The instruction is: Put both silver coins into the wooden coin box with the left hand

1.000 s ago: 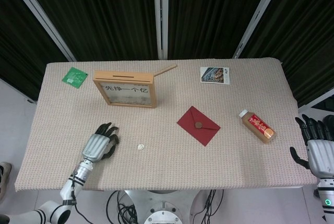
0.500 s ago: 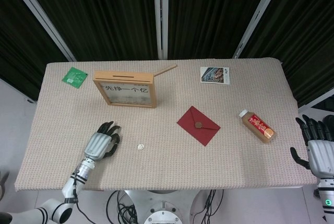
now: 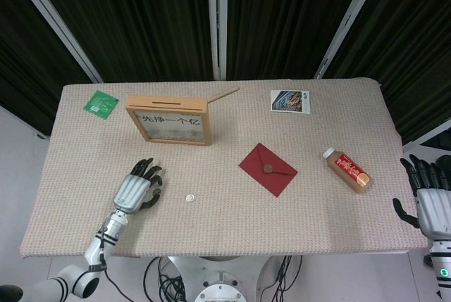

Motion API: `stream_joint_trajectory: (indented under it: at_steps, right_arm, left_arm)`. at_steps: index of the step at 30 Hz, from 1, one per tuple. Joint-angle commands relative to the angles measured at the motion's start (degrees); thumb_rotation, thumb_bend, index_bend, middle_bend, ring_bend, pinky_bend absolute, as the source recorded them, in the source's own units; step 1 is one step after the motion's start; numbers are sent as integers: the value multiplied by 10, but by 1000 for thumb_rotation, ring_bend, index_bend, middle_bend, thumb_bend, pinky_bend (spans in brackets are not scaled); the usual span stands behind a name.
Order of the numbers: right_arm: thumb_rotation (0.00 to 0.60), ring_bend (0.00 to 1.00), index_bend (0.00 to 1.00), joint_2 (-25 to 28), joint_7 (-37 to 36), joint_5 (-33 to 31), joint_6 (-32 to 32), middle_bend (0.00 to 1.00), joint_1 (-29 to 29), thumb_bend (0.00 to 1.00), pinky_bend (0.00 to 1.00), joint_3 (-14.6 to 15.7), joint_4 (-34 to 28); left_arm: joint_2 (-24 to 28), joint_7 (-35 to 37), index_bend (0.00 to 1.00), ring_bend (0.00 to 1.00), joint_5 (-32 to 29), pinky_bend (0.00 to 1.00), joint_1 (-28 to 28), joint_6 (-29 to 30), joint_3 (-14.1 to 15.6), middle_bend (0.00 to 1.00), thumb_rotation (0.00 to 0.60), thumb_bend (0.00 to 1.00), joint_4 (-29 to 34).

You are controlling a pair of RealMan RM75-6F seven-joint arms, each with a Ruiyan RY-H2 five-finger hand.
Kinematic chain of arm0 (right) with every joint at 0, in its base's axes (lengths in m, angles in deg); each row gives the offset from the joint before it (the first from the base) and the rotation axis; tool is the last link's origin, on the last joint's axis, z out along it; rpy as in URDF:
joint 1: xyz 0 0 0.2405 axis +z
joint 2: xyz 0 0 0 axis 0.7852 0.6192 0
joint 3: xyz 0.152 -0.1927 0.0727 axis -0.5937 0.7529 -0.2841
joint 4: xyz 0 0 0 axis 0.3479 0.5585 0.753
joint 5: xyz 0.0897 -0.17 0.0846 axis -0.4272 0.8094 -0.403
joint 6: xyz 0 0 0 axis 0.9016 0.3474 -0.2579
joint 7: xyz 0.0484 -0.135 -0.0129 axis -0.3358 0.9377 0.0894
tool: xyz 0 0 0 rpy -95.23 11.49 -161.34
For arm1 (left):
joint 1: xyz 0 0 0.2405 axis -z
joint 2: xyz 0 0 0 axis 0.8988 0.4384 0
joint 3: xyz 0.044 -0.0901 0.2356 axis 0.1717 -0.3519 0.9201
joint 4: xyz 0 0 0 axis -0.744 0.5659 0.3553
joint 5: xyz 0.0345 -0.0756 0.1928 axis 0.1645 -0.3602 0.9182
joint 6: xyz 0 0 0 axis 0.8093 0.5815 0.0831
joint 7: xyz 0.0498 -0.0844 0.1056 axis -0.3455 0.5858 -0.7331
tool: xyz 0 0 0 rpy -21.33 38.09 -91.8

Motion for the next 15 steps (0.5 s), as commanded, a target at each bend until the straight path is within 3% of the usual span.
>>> stream_joint_trajectory:
  at_steps: [1, 15]
  right_arm:
    - [600, 0, 0, 0, 0, 0, 0, 0, 0, 310, 0, 0, 0]
    - [600, 0, 0, 3, 1, 0, -4, 0, 1, 326, 0, 2, -1]
  left_arm:
    - [-8, 3, 471, 42, 7, 108, -1, 14, 0, 226, 600, 286, -13]
    - [-22, 17, 525, 47, 9, 114, 0, 23, 0, 241, 600, 357, -41]
